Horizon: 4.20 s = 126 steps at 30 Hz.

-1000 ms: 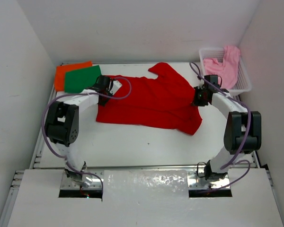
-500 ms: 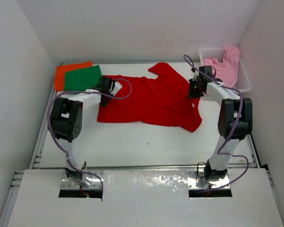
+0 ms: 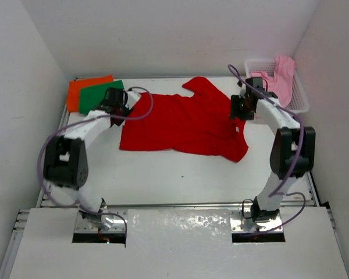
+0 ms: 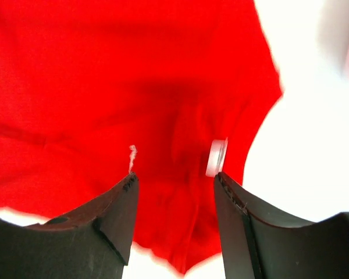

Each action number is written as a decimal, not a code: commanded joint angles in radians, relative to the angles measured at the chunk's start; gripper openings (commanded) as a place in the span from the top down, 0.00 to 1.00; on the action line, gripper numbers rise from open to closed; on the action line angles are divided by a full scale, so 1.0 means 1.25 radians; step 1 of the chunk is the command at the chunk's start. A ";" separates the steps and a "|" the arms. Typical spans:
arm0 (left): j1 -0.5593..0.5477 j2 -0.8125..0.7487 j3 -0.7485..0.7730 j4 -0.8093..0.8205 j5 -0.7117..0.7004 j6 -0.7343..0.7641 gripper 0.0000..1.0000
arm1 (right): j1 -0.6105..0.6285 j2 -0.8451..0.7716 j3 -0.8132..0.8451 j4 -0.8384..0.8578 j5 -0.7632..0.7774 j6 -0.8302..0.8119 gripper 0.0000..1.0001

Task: Fold and stack the t-shirts
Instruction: Fold the flattened tshirt in 1/3 of the way

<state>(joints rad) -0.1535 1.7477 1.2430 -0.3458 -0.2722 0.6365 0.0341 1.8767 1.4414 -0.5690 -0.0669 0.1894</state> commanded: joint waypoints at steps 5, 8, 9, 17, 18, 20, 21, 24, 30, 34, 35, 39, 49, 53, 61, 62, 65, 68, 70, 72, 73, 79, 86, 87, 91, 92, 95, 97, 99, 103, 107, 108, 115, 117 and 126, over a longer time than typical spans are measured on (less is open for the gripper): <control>-0.130 -0.193 -0.276 -0.106 0.141 0.260 0.53 | -0.004 -0.226 -0.313 0.022 -0.123 0.107 0.49; -0.131 -0.186 -0.322 -0.029 0.082 0.266 0.51 | -0.004 -0.264 -0.408 0.077 -0.133 0.111 0.46; -0.131 -0.181 -0.322 -0.019 0.071 0.266 0.50 | -0.004 -0.263 -0.423 0.089 -0.137 0.106 0.45; -0.145 -0.138 -0.319 0.036 0.106 0.239 0.47 | -0.004 -0.188 -0.434 0.081 -0.079 0.071 0.46; -0.146 -0.135 -0.344 0.047 0.102 0.241 0.47 | -0.004 -0.186 -0.441 0.082 -0.077 0.073 0.47; -0.147 -0.126 -0.366 0.095 0.070 0.244 0.47 | -0.004 -0.177 -0.440 0.070 -0.064 0.078 0.50; -0.147 -0.109 -0.383 0.128 0.055 0.246 0.47 | -0.004 -0.167 -0.432 0.061 -0.056 0.079 0.56; -0.146 -0.067 -0.388 0.165 0.012 0.232 0.63 | -0.008 -0.153 -0.419 0.040 -0.032 0.079 0.76; -0.146 -0.093 -0.420 0.154 -0.010 0.218 1.00 | -0.081 -0.178 -0.442 0.032 -0.015 0.087 1.00; -0.146 -0.165 -0.452 0.090 -0.026 0.223 1.00 | -0.123 -0.214 -0.446 0.002 -0.014 0.072 1.00; -0.146 -0.192 -0.456 0.071 -0.028 0.215 1.00 | -0.123 -0.216 -0.444 -0.012 -0.016 0.067 1.00; -0.150 -0.241 -0.465 -0.054 -0.013 0.177 1.00 | -0.122 -0.236 -0.477 -0.034 -0.058 0.068 1.00; -0.183 -0.343 -0.544 -0.182 0.012 0.068 0.94 | -0.113 -0.357 -0.646 -0.049 -0.088 0.078 1.00; -0.186 -0.373 -0.551 -0.225 0.021 0.041 0.90 | -0.113 -0.415 -0.682 -0.079 -0.077 0.082 1.00; -0.189 -0.440 -0.571 -0.292 0.018 0.012 0.58 | -0.114 -0.518 -0.722 -0.135 -0.086 0.088 0.54; -0.189 -0.439 -0.564 -0.296 0.015 0.021 0.52 | -0.113 -0.520 -0.703 -0.147 -0.068 0.085 0.51; -0.189 -0.432 -0.481 -0.336 0.001 0.034 0.20 | -0.116 -0.528 -0.600 -0.204 -0.036 0.067 0.45; -0.189 -0.426 -0.308 -0.370 -0.019 0.061 0.06 | -0.116 -0.551 -0.486 -0.242 -0.014 0.062 0.45; -0.190 -0.396 -0.135 -0.370 0.031 0.068 0.07 | -0.116 -0.561 -0.423 -0.227 -0.021 0.063 0.51; -0.214 -0.332 0.017 -0.349 0.128 0.043 0.21 | -0.116 -0.556 -0.405 -0.150 -0.063 0.075 0.64; -0.294 -0.305 0.054 -0.336 0.133 0.028 0.35 | -0.116 -0.526 -0.402 -0.123 -0.081 0.095 0.79; -0.647 -0.033 0.152 -0.185 0.122 0.064 0.66 | -0.116 -0.251 -0.270 -0.039 -0.192 0.120 0.79; -0.741 0.195 0.290 -0.016 0.243 0.064 0.55 | -0.116 -0.117 -0.283 0.042 -0.266 0.166 0.58; -0.752 0.208 0.298 0.002 0.256 0.060 0.55 | -0.116 -0.113 -0.282 0.042 -0.257 0.163 0.57; -0.764 0.276 0.310 0.056 0.294 0.047 0.52 | -0.116 -0.099 -0.281 0.020 -0.251 0.143 0.56; -0.764 0.284 0.308 0.079 0.293 0.041 0.52 | -0.116 -0.099 -0.284 0.017 -0.248 0.137 0.56; -0.763 0.308 0.297 0.111 0.285 0.028 0.52 | -0.116 -0.099 -0.300 0.016 -0.245 0.131 0.56; -0.764 0.321 0.297 0.117 0.294 0.020 0.53 | -0.116 -0.100 -0.311 0.019 -0.246 0.128 0.56; -0.766 0.333 0.304 0.120 0.312 0.004 0.53 | -0.114 -0.102 -0.319 0.026 -0.250 0.128 0.56; -0.764 0.359 0.331 0.118 0.337 -0.021 0.53 | -0.116 -0.104 -0.322 0.028 -0.251 0.127 0.56; -0.766 0.370 0.336 0.121 0.349 -0.037 0.54 | -0.116 -0.108 -0.326 0.028 -0.247 0.123 0.56; -0.764 0.375 0.335 0.126 0.339 -0.039 0.55 | -0.116 -0.110 -0.327 0.027 -0.250 0.122 0.57; -0.764 0.392 0.353 0.136 0.328 -0.060 0.65 | -0.116 -0.107 -0.344 0.038 -0.257 0.122 0.62; -0.764 0.394 0.362 0.134 0.322 -0.064 0.66 | -0.114 -0.106 -0.348 0.039 -0.258 0.122 0.64; -0.766 0.401 0.359 0.143 0.316 -0.071 0.70 | -0.116 -0.108 -0.349 0.040 -0.259 0.121 0.66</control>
<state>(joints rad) -1.1007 2.2444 1.6703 -0.2127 0.1165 0.5636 -0.1089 1.7592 1.0061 -0.5457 -0.3729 0.3546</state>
